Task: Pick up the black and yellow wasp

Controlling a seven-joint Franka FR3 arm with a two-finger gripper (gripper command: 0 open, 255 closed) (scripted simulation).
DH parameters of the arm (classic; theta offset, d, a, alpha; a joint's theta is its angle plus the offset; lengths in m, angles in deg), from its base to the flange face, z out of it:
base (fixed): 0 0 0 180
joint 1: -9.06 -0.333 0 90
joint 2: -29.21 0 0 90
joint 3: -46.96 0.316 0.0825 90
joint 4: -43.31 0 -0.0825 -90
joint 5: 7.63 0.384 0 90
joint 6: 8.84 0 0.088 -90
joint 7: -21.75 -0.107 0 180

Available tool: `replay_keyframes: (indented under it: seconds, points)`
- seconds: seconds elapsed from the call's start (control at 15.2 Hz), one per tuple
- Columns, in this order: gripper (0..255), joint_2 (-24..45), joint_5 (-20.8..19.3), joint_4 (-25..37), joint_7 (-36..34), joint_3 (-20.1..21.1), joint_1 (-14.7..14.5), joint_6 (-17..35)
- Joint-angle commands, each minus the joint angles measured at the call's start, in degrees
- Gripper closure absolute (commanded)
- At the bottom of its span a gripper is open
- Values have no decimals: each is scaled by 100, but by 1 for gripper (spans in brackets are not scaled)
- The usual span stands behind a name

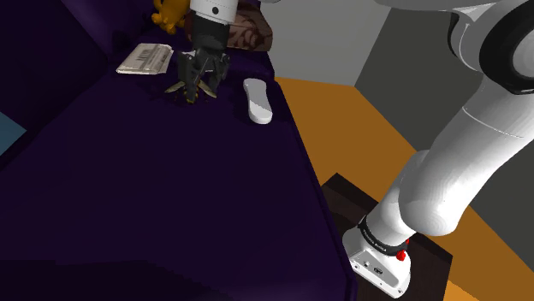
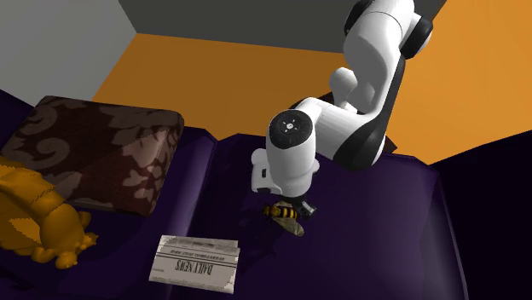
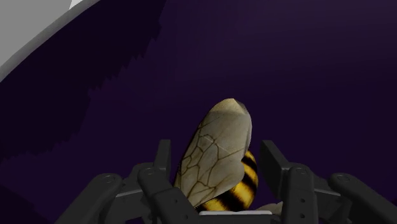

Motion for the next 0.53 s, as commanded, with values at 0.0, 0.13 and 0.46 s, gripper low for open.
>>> replay_keyframes:
  seconds: [0.0, 0.13, 0.46]
  points:
    - [255, 19, -5, -11, 0, -3, 2, 6]
    - [255, -1, 0, -36, 1, -2, 3, 12]
    - [255, 25, -21, 377, -65, -5, 6, -371]
